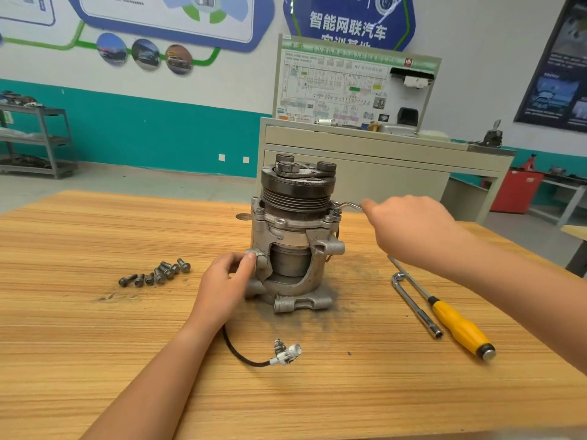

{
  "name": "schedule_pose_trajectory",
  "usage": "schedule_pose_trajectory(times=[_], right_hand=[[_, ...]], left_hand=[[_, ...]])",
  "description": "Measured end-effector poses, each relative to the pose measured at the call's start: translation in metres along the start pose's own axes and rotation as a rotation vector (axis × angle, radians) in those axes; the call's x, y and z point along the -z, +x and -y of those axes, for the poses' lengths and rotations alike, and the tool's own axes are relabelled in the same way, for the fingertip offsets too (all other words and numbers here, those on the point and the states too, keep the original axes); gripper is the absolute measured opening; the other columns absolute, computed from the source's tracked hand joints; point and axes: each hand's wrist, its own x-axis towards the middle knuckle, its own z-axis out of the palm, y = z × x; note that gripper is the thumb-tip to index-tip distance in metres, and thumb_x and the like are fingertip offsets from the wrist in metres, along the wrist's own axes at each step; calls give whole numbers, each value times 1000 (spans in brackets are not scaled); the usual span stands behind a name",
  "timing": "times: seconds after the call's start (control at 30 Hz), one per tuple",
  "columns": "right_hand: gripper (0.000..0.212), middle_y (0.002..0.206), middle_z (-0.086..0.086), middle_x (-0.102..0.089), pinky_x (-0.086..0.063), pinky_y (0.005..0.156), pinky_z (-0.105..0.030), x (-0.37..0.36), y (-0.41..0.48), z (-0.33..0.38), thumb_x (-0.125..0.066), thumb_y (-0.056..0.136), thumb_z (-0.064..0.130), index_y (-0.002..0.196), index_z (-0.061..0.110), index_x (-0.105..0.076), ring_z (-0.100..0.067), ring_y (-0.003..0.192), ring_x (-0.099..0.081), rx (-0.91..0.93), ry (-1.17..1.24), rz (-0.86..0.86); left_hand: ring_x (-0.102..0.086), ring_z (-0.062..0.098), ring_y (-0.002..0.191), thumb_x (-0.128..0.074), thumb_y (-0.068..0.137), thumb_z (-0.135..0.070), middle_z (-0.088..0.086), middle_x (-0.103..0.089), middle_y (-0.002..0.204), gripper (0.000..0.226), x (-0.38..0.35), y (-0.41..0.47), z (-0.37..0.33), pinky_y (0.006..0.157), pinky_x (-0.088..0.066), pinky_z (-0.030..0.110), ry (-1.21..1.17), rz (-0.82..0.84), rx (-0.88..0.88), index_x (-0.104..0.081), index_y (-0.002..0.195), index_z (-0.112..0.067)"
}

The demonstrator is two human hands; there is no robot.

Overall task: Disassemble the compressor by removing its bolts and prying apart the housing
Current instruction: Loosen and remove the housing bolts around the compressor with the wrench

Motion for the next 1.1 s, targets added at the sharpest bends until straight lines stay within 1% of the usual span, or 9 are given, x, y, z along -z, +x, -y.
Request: schedule_pose_trajectory(times=[0.17,0.37,0.63,0.7,0.77,0.83,0.87,1.0,1.1], right_hand=[[16,57,2,-29,-18,38,-25,16,0,3,-46,89,3,101,12,-51,-13,45,-25,34,-109,57],[22,58,0,-33,-22,39,-24,22,0,7,-47,89,-1,109,8,-50,-14,46,-28,55,-165,171],[21,58,-2,-30,-22,36,-24,31,-2,6,-46,91,-1,111,3,-50,-15,44,-27,185,-315,213],[8,59,-1,-29,-20,36,-24,31,-3,13,-46,90,-4,95,1,-49,-13,45,-26,183,-321,247],[17,59,-2,-29,-20,37,-24,29,-4,15,-47,90,-5,75,0,-39,-13,45,-27,172,-330,256],[6,59,-3,-29,-21,37,-24,30,-3,13,-46,90,-4,86,-1,-46,-14,44,-27,179,-318,254],[7,59,-3,-29,-21,37,-24,29,-3,11,-46,90,-4,94,1,-49,-15,44,-27,180,-322,250],[18,57,-2,-29,-20,36,-24,30,-3,11,-48,89,-5,80,7,-39,-15,42,-27,219,-371,222],[12,57,-3,-29,-21,35,-25,27,1,8,-48,89,-3,95,7,-50,-16,42,-27,242,-388,201]], left_hand=[[-56,3,93,-49,94,-34,-3,-65,98,22,0,-1,0,71,-38,13,-24,1,7,-65,92,-18],[-55,2,91,-49,94,-33,-3,-64,98,20,-1,0,-1,71,-38,12,-20,6,10,-64,92,-20],[-55,2,89,-49,94,-35,-5,-64,95,17,0,0,-1,71,-39,15,2,6,-2,-60,83,-27],[-56,5,90,-49,94,-35,-5,-64,94,18,0,1,0,71,-39,15,0,3,-1,-61,82,-27],[-57,7,91,-49,94,-35,-4,-64,94,19,-1,1,0,71,-39,16,-3,2,3,-62,85,-24],[-57,9,91,-49,94,-34,-3,-64,93,21,-1,1,1,71,-39,16,-1,-3,1,-63,88,-21],[-57,10,91,-49,94,-34,-3,-65,93,21,-1,1,1,71,-39,16,0,-4,0,-64,88,-20],[-57,9,90,-49,94,-34,-2,-65,93,22,-1,0,0,70,-39,16,-3,0,-2,-64,89,-19],[-57,10,90,-49,95,-32,-1,-65,93,22,0,0,0,70,-39,15,3,-6,-6,-64,88,-18]])
